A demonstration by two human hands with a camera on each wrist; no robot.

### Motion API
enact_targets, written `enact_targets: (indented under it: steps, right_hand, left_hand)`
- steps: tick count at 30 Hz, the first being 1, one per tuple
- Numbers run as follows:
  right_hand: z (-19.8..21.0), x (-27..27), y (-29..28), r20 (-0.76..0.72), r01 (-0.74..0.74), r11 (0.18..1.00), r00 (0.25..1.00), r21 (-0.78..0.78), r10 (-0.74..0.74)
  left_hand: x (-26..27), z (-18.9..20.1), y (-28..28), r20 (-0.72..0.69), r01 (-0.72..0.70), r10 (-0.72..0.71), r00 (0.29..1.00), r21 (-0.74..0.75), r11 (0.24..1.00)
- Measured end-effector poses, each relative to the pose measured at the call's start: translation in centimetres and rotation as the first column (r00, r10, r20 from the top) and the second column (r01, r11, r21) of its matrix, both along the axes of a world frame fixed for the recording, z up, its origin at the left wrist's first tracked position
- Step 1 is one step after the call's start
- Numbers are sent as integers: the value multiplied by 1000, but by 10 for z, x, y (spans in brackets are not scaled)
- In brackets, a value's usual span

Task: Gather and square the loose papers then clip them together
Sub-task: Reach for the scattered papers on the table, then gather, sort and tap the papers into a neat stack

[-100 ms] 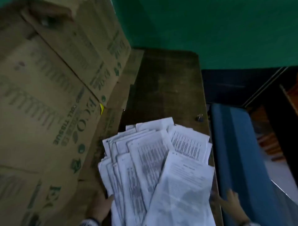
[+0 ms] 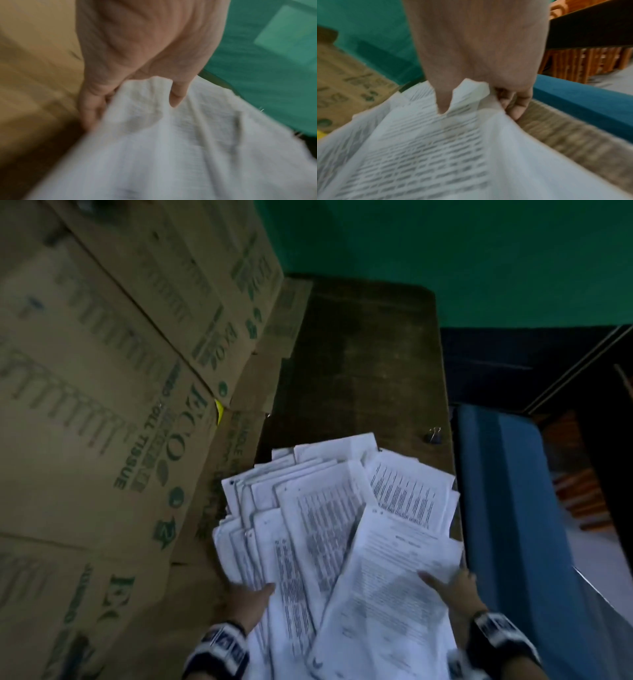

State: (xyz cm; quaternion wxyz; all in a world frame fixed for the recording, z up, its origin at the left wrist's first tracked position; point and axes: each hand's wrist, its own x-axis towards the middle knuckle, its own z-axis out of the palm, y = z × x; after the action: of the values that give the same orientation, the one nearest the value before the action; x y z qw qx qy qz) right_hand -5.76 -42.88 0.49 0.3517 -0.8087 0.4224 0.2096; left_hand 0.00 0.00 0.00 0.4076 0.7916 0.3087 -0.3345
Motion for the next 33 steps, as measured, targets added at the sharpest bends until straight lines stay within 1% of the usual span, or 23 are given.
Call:
enact_targets:
  steps: [1, 2, 3, 5, 6, 7, 8, 9, 10, 12, 13, 14, 16, 17, 19, 21, 23, 25, 27, 30, 31, 32, 33]
  right_hand:
    - [-8, 13, 6, 34, 30, 1000, 999, 5, -30]
    - [-5, 24, 17, 43, 44, 999, 998, 15, -44]
    - [14, 34, 37, 72, 56, 997, 996, 50, -59]
    - [31, 46, 49, 141, 141, 985, 978, 102, -155]
    - [33, 51, 47, 173, 170, 971, 965, 166, -199]
    - [47, 53, 48, 193, 204, 951, 949, 234, -251]
    - [48, 51, 40, 199, 239, 929, 933, 282, -300]
    - [53, 48, 36, 221, 254, 896, 911, 365, -348]
    - [66, 46, 39, 238, 249, 871, 897, 423, -372]
    - [85, 46, 45, 272, 204, 829, 880, 521, -389]
    - [91, 47, 48, 299, 158, 812, 877, 562, -377]
    - [98, 48, 52, 293, 151, 806, 880, 573, -373]
    - [100, 48, 51, 269, 153, 775, 882, 613, -387]
    - [98, 47, 47, 257, 150, 767, 887, 623, -383]
    - [94, 44, 44, 244, 169, 793, 896, 585, -371]
    - [85, 42, 44, 229, 164, 808, 910, 566, -345]
    - [73, 39, 49, 210, 142, 851, 936, 506, -281]
    - [67, 37, 53, 242, 146, 911, 937, 385, -252]
    - [70, 35, 54, 277, 173, 928, 922, 329, -270]
    - [73, 23, 40, 344, 192, 915, 883, 355, -319]
    - [74, 16, 34, 340, 209, 911, 879, 357, -335]
    - [74, 10, 29, 322, 238, 903, 876, 358, -359]
    - [75, 3, 24, 307, 261, 896, 874, 359, -378]
  left_hand:
    - [5, 17, -21, -71, -9, 10, 997, 23, 1000]
    - [5, 27, -35, -84, -16, 23, 996, 83, 996]
    - [3, 40, -46, -81, 7, 3, 997, 120, 993]
    - [4, 51, -56, 30, -45, 41, 999, 142, 989]
    - [4, 47, -54, 97, -107, 96, 991, 116, 987]
    - [7, 49, -52, 139, -158, 144, 980, 97, 983]
    - [10, 40, -44, 145, -218, 212, 966, 24, 976]
    - [13, 34, -36, 132, -252, 257, 957, -54, 966]
    - [16, 30, -28, 87, -276, 289, 954, -132, 952]
    - [17, 19, -17, -14, -291, 295, 955, -212, 933]
    - [16, 12, -12, -31, -290, 291, 956, -236, 927]
    - [16, 5, -9, -47, -290, 288, 956, -261, 921]
    - [15, 6, -9, -46, -268, 268, 962, -335, 904]
    - [14, 5, -9, -24, -254, 264, 964, -366, 895]
    - [12, 18, -18, 3, -239, 262, 965, -399, 885]
    - [8, 29, -32, 90, -198, 253, 963, -398, 896]
    - [6, 41, -47, 194, -168, 227, 954, -277, 946]
    - [8, 42, -51, 234, -168, 210, 949, -186, 968]
    - [11, 37, -47, 232, -216, 257, 938, -188, 958]
    - [16, 23, -37, 214, -286, 333, 918, -224, 932]
    - [16, 23, -34, 204, -291, 340, 918, -237, 927]
    - [17, 14, -29, 192, -300, 353, 916, -259, 918]
    - [17, 17, -28, 185, -297, 351, 918, -266, 917]
